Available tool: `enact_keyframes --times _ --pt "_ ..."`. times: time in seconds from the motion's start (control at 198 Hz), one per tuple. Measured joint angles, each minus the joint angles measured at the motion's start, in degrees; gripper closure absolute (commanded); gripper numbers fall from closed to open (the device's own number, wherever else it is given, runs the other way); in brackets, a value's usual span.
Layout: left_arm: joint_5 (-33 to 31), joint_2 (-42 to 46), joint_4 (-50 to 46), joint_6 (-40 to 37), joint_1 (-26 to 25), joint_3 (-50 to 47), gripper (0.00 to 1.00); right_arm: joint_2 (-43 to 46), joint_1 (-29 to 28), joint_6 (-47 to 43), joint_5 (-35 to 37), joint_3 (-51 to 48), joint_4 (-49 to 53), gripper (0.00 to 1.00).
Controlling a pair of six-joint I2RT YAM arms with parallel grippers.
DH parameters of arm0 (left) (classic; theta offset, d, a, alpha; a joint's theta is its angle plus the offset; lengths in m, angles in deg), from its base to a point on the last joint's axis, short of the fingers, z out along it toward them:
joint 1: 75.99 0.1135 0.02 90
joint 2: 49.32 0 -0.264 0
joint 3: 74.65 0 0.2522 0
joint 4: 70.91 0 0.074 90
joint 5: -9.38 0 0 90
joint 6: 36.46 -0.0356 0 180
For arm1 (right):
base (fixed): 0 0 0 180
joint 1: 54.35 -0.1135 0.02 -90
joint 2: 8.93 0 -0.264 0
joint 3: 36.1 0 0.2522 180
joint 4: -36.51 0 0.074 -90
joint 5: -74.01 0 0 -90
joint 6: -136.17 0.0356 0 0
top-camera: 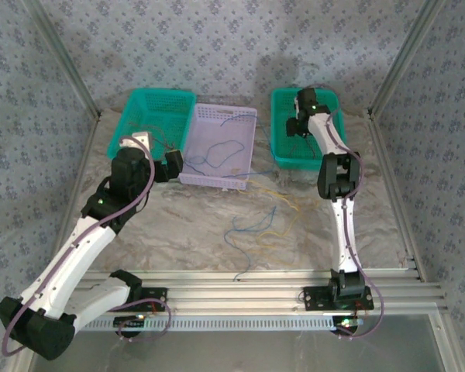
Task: Untangle the cables
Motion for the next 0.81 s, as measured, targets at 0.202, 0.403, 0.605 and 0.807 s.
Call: enact_keyframes --times 0.202,0.403,0.605,0.807 --pt "0.0 -0.1 0.1 -0.1 0.6 0.0 0.00 -0.3 0.3 -0.7 0.0 1.2 -0.2 0.60" --pt "0.1 -0.1 0.2 -0.3 0.7 -0.1 0.00 -0.3 1.7 -0.8 -1.0 1.9 -0.2 0.72" --pt "0.0 -0.1 0.2 -0.8 0.7 -0.2 0.00 -1.0 2.3 -0.9 -2.4 2.1 -0.2 0.71" --pt "0.1 -0.3 0.2 -1.1 0.7 -0.3 0.00 -1.4 2.3 -1.8 -4.6 2.2 -0.2 0.84"
